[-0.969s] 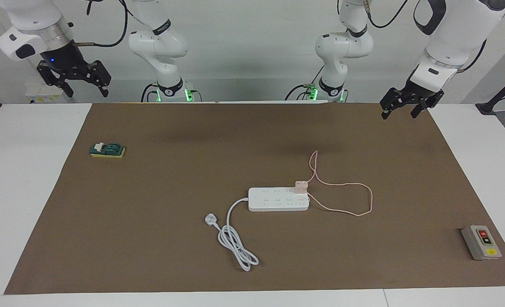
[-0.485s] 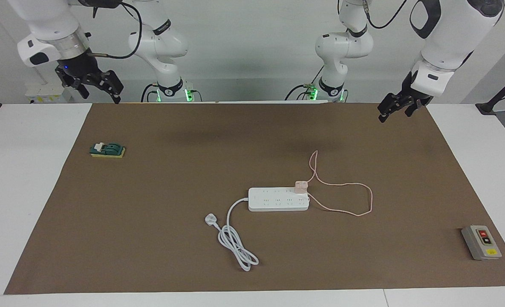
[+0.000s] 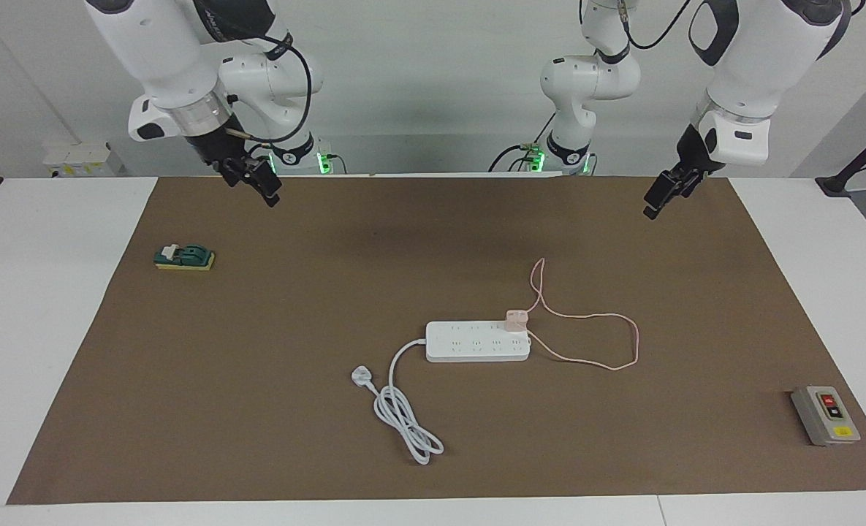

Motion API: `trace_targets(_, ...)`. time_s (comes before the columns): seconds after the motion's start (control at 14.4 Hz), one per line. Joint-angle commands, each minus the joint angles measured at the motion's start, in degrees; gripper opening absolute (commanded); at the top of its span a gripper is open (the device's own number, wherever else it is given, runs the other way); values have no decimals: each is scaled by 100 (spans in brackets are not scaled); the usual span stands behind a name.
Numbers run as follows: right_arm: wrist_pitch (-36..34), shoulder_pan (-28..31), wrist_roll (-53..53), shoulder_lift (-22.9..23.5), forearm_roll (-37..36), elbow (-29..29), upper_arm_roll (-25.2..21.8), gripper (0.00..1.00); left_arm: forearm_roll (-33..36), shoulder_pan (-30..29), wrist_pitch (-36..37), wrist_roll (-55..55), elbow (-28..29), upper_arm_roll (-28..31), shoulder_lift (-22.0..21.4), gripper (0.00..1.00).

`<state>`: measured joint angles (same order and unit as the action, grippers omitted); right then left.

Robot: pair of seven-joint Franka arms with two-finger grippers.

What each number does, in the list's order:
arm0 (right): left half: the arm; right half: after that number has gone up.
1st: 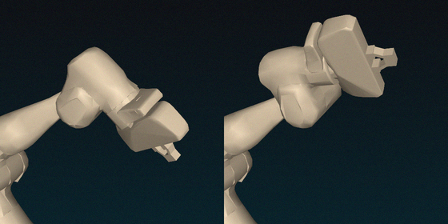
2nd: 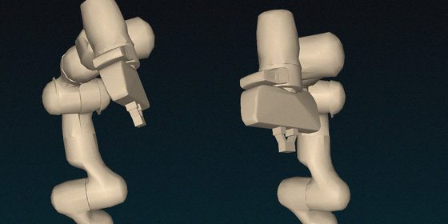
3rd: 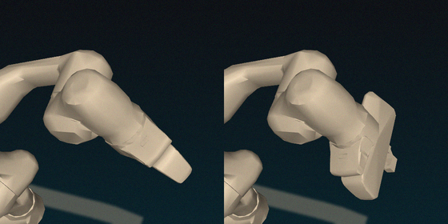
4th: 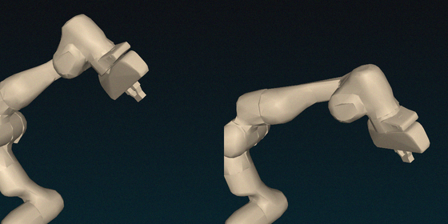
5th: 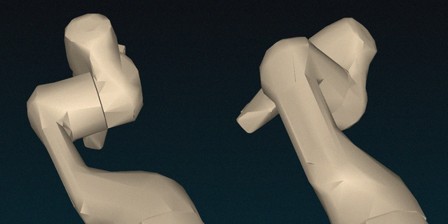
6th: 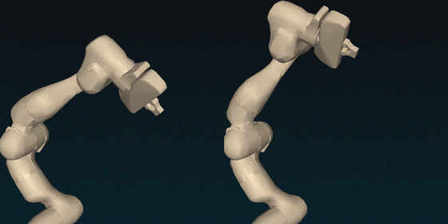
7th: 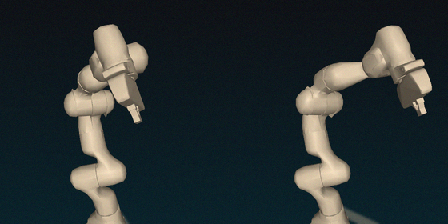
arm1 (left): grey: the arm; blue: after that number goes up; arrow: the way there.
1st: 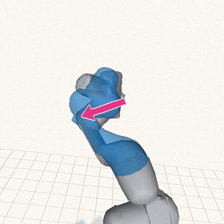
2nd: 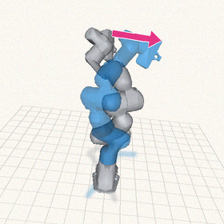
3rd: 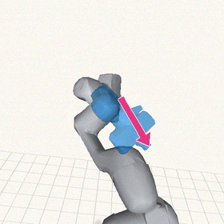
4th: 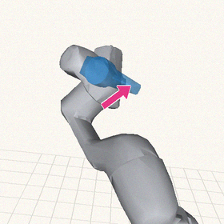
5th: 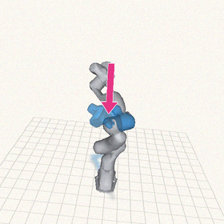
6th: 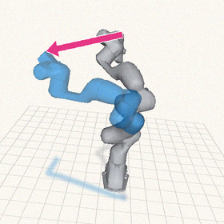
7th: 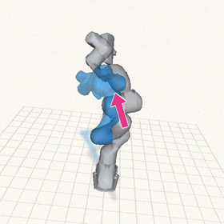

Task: Unplug charger and place it aside
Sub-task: 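Reach the left gripper to the charger while the right gripper reaches the strip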

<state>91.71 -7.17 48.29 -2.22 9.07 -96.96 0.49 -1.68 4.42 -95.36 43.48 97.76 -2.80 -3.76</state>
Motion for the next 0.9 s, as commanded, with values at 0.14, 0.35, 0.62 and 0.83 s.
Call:
trace_targets(0.14, 891, -451, 2068, 572, 691, -77, 4, 100, 45, 410, -799, 2933, 393, 52, -29, 100)
trace_targets(0.35, 1444, -583, 2956, 976, 1156, -86, 4, 100, 80, 717, -1019, 4497, 375, 60, 435, 100)
trace_targets(0.62, 2174, -741, 3705, 1399, 1834, -147, 4, 100, 326, 1008, -1669, 5907, 375, 52, 1139, 100)
trace_targets(0.83, 2657, -882, 3793, 1601, 2176, -366, 4, 100, 309, 1070, -1942, 6241, 419, 43, 1429, 100)
